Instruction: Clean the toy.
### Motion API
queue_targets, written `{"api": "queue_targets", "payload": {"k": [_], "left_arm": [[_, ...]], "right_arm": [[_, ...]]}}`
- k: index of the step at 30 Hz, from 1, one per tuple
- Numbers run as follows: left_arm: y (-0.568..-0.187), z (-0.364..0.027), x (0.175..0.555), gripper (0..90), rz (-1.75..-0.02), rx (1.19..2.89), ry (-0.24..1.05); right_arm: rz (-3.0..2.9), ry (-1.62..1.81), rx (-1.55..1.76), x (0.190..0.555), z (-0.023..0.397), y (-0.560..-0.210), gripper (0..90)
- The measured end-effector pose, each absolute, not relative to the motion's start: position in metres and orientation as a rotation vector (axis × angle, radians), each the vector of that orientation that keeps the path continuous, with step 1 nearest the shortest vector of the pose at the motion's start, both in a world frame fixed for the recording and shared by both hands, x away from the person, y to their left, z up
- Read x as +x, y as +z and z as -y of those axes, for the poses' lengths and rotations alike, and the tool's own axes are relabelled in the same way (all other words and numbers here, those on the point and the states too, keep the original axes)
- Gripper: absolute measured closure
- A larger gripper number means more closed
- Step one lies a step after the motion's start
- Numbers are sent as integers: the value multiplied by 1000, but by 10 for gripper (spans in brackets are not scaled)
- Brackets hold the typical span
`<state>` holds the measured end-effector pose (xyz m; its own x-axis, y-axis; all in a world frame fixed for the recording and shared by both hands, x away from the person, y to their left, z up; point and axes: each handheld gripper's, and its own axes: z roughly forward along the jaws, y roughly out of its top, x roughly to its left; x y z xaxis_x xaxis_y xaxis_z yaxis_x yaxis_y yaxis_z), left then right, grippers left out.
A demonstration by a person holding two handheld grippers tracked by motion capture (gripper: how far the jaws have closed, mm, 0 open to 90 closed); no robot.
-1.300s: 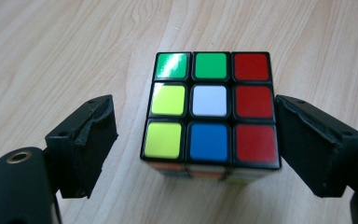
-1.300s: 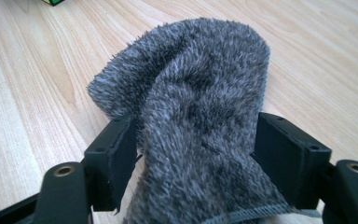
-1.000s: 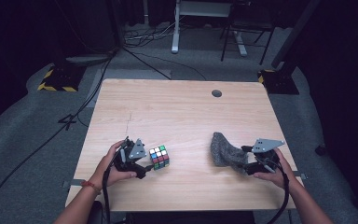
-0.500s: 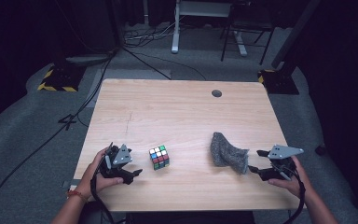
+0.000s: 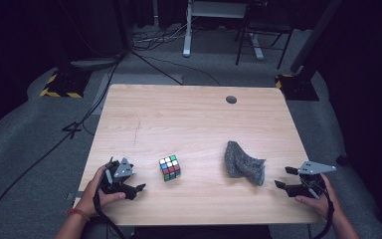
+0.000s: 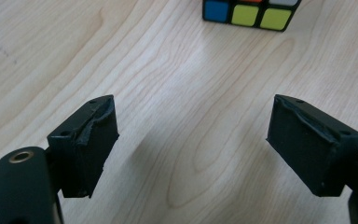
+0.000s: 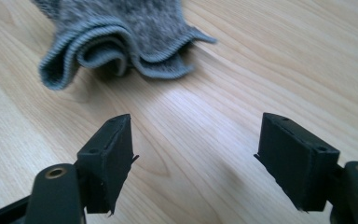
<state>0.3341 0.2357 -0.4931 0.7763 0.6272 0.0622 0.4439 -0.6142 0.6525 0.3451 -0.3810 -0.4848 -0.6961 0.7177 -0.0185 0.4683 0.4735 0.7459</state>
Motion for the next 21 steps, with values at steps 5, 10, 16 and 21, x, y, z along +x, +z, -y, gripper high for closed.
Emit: {"api": "queue_targets", "payload": {"k": [5, 10, 16, 21], "left_arm": [[-501, -244, 334, 156, -843, 2288, 334], [-504, -247, 332, 148, -879, 2243, 331], [-504, -247, 332, 148, -885, 2239, 329], [-504, -247, 332, 148, -886, 2238, 330]], "right_arm": [[-2369, 1053, 1070, 342, 396, -495, 270], [-2331, 1066, 1127, 342, 405, -502, 260], [-2303, 1023, 1112, 339, 402, -503, 256], [-2319, 1037, 1127, 341, 404, -503, 251]]}}
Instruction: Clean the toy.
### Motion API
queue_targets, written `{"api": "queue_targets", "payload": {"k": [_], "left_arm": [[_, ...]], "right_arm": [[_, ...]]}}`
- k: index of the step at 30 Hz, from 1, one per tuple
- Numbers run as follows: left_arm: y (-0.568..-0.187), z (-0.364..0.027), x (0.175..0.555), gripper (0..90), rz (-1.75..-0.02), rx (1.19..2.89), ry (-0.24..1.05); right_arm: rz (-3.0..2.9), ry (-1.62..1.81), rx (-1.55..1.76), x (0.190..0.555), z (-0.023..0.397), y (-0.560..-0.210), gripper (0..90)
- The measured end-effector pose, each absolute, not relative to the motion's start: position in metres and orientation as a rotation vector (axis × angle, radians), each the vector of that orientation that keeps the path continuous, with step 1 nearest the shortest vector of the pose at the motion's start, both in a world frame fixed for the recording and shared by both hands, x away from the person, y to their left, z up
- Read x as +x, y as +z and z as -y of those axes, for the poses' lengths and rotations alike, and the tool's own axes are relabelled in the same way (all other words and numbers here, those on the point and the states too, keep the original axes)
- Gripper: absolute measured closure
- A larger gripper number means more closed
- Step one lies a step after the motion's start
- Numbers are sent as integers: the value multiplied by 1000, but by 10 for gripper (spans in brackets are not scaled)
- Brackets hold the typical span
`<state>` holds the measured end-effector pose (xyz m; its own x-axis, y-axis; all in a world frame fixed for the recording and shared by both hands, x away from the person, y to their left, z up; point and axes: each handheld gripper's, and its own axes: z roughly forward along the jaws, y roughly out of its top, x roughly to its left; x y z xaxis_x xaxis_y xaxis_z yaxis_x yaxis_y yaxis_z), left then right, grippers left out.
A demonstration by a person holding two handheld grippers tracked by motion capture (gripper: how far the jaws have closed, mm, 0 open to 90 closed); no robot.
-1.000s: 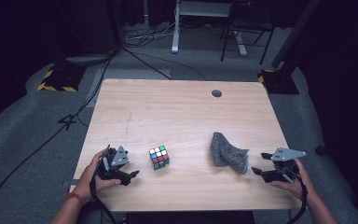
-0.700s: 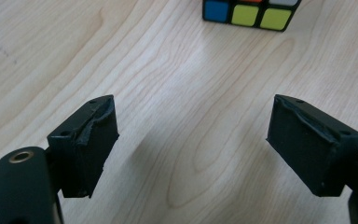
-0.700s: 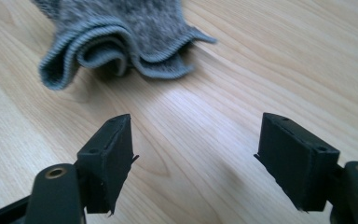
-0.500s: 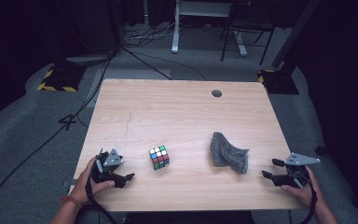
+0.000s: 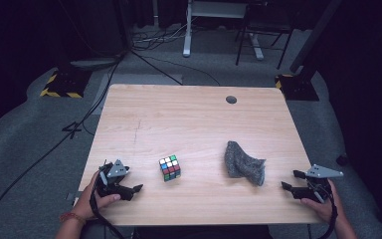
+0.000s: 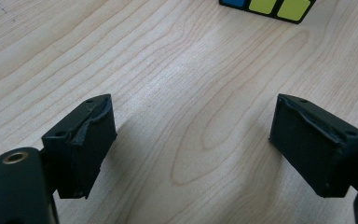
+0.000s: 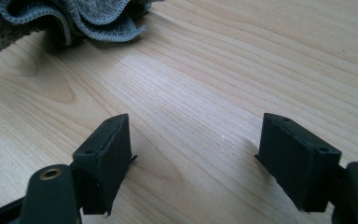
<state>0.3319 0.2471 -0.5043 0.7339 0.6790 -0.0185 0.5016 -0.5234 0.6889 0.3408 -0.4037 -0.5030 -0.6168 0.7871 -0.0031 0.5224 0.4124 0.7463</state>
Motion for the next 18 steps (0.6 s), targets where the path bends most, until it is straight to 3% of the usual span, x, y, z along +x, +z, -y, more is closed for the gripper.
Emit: {"api": "queue_targets", "payload": {"k": [18], "left_arm": [[-504, -248, 332, 147, -884, 2239, 327]], "right_arm": [[-2321, 1034, 1126, 343, 403, -503, 233]]}}
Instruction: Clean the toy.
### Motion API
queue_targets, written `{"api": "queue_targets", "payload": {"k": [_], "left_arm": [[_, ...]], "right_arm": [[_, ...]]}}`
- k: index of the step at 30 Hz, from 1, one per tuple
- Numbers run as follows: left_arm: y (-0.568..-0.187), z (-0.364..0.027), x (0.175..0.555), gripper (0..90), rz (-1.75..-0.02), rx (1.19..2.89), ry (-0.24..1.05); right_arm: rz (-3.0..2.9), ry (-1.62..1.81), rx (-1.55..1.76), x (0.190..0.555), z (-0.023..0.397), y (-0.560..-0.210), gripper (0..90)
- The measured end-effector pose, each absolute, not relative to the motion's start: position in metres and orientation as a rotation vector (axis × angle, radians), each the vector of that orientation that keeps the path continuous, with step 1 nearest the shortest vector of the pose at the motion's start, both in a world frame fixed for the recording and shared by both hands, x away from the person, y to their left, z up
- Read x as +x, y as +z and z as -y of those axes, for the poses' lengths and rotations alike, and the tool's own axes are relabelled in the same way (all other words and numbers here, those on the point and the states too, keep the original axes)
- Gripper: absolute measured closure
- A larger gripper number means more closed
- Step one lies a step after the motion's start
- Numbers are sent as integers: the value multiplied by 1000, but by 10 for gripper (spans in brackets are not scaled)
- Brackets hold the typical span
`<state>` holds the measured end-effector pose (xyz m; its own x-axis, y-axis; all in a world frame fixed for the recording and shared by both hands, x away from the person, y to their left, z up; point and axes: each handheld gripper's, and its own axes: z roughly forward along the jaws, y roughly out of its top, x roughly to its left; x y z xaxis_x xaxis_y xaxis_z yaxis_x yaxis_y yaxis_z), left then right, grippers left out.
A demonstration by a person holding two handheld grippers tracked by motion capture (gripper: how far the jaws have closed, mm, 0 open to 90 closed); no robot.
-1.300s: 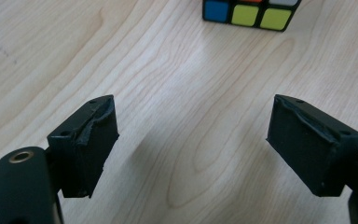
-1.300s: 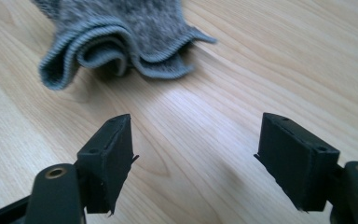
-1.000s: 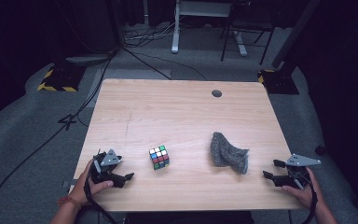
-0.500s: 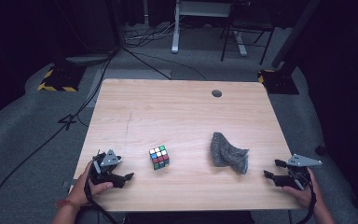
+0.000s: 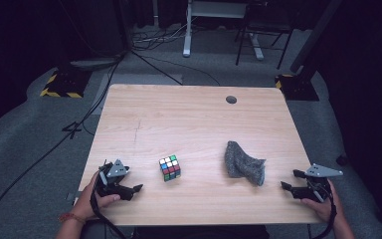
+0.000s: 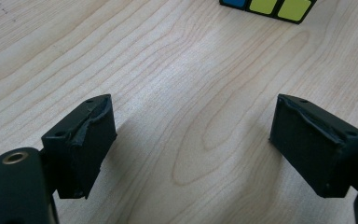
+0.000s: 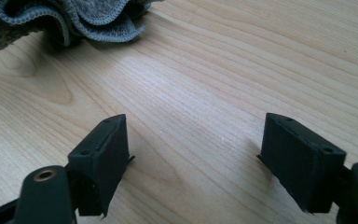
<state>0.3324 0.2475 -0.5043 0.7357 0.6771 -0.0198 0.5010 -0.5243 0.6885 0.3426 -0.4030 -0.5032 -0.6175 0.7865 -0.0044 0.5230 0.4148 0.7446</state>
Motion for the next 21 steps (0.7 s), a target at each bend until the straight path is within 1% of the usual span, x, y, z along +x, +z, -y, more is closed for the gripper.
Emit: {"api": "queue_targets", "payload": {"k": [21], "left_arm": [[-504, -248, 333, 147, -897, 2234, 335]], "right_arm": [[-2315, 1031, 1134, 342, 402, -503, 235]]}}
